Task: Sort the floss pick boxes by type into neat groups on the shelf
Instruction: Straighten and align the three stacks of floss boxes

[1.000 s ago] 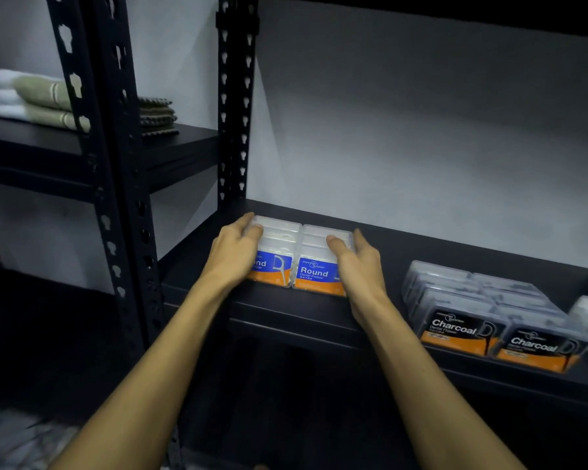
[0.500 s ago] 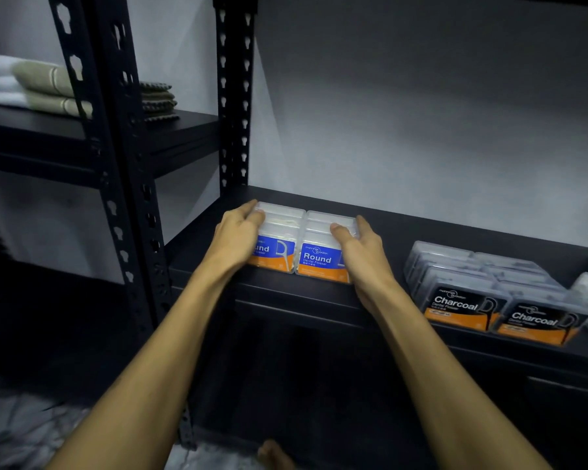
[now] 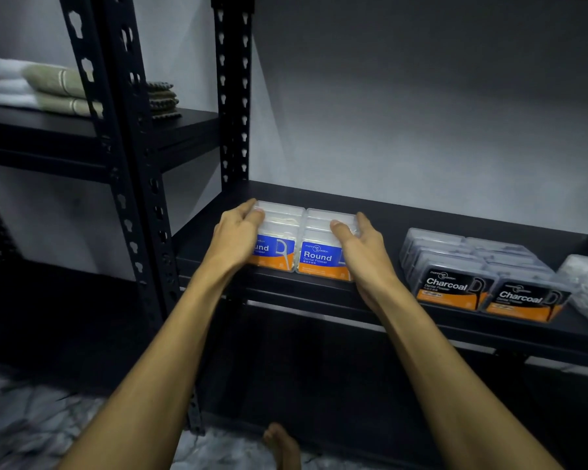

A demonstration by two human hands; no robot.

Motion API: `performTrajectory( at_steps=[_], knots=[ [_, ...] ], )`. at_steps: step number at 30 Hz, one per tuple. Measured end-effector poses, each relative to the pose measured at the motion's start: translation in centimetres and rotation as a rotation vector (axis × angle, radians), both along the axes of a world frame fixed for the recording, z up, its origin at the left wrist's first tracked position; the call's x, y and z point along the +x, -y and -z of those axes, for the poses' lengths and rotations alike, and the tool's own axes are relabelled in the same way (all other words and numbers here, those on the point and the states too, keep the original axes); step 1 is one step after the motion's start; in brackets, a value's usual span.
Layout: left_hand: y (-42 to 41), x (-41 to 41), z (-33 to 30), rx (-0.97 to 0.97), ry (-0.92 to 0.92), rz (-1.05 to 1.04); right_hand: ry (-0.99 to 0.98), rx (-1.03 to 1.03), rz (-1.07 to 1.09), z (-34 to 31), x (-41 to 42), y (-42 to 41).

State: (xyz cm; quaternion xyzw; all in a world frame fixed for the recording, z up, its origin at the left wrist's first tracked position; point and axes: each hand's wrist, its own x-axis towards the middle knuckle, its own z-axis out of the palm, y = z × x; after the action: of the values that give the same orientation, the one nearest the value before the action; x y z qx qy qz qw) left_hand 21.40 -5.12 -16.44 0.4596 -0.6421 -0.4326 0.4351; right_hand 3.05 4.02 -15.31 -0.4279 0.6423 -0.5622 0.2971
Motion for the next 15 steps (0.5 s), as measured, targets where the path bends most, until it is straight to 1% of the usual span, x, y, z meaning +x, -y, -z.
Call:
performTrajectory(
  at_steps=[15],
  knots=[
    [-0.5,0.09,0.19,-0.027,-0.013,-0.012,-0.026,-0.008,0.012,0.23,0.15,-0.62]
  ],
)
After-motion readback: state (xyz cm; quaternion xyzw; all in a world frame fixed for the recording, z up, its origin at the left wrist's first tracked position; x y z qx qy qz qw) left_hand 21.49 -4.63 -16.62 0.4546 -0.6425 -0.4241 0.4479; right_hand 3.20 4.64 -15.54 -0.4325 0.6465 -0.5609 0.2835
